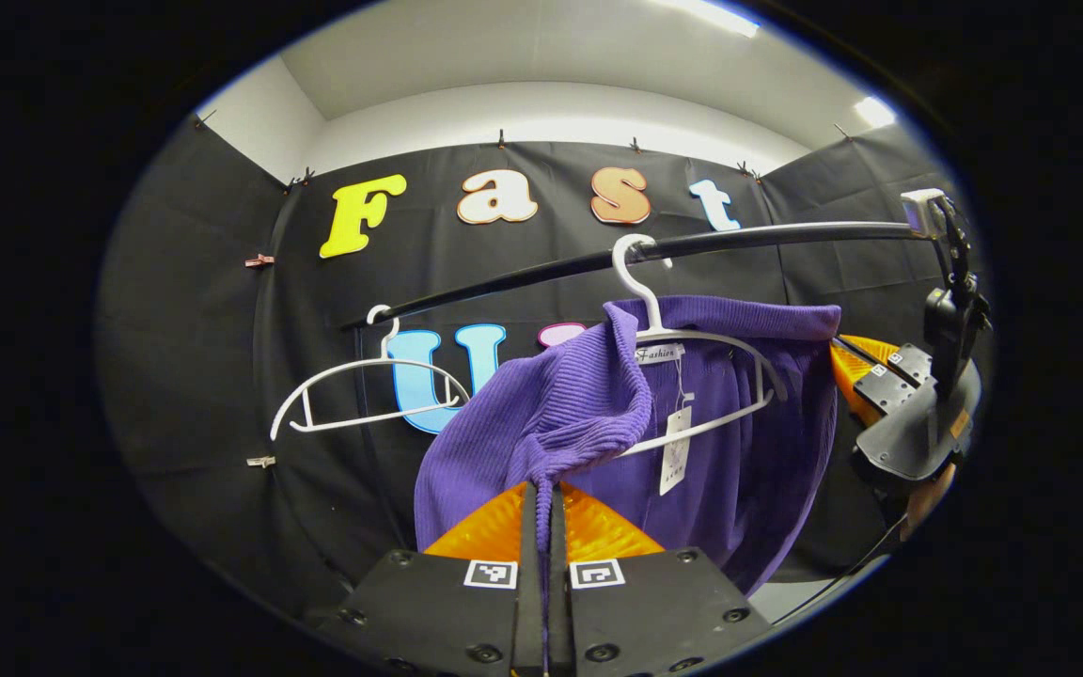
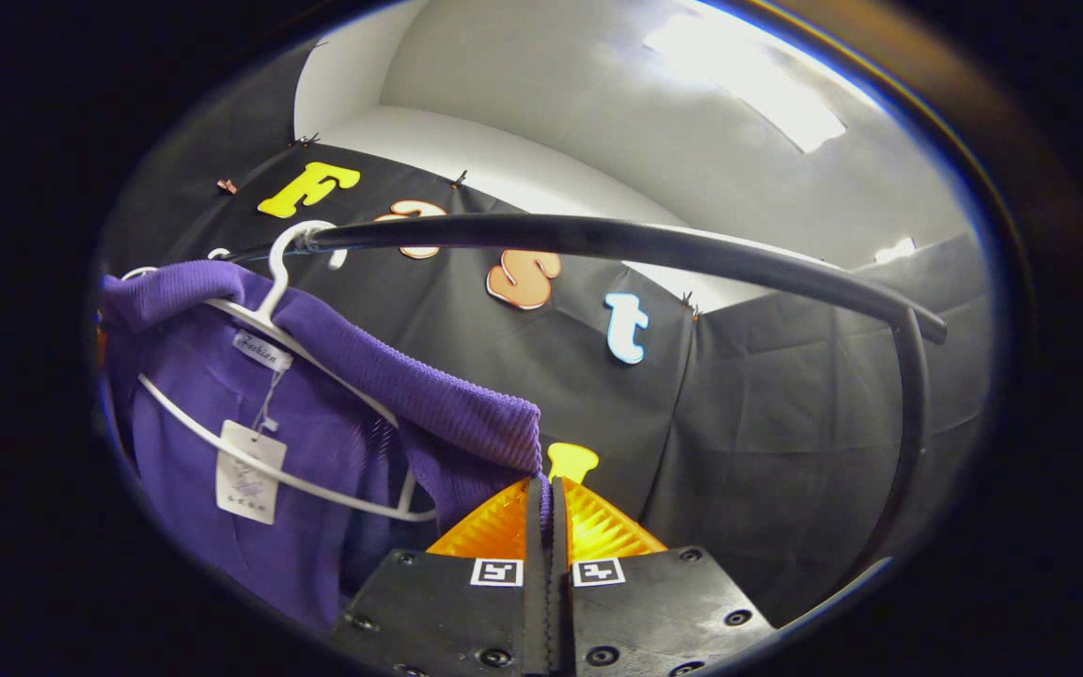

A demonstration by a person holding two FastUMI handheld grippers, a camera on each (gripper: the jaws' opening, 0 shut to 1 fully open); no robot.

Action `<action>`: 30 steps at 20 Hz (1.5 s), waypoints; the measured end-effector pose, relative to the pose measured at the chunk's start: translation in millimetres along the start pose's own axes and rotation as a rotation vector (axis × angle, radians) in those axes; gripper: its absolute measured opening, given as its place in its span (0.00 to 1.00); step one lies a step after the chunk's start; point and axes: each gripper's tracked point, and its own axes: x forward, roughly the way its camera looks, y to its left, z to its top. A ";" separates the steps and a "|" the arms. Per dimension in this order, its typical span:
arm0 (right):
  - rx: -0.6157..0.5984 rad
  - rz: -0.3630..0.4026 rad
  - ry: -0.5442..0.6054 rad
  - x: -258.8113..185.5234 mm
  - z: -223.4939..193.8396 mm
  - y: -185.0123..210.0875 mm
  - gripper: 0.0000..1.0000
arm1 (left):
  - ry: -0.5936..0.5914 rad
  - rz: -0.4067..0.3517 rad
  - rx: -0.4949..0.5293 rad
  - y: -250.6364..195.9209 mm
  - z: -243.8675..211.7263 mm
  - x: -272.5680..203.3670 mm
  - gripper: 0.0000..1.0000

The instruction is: Grasp the clothes on the hanger with both hands and then place them into the laundry hamper below.

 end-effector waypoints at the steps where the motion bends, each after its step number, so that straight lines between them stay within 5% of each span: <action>1: -0.016 -0.020 -0.018 6.2 3.9 -3.9 0.05 | -0.003 0.000 0.001 -0.4 3.3 -2.4 0.06; 9: -0.098 -0.089 -0.093 51.2 -5.7 -20.9 0.05 | -0.006 -0.011 0.001 2.2 30.5 -5.2 0.05; 11: -0.106 -0.090 -0.067 66.5 -25.6 -20.1 0.00 | -0.001 -0.022 -0.007 0.8 34.0 -3.3 0.05; 15: -0.087 -0.038 0.027 80.5 -77.4 -0.3 0.08 | 0.014 -0.023 -0.005 0.4 32.7 -1.2 0.05; 21: 0.030 0.063 0.172 39.0 -129.8 43.0 0.05 | 0.032 -0.024 0.037 6.3 31.2 8.5 0.05; 30: 0.126 0.236 0.183 -43.3 -100.3 94.3 0.05 | 0.035 0.082 0.034 73.3 26.4 33.4 0.05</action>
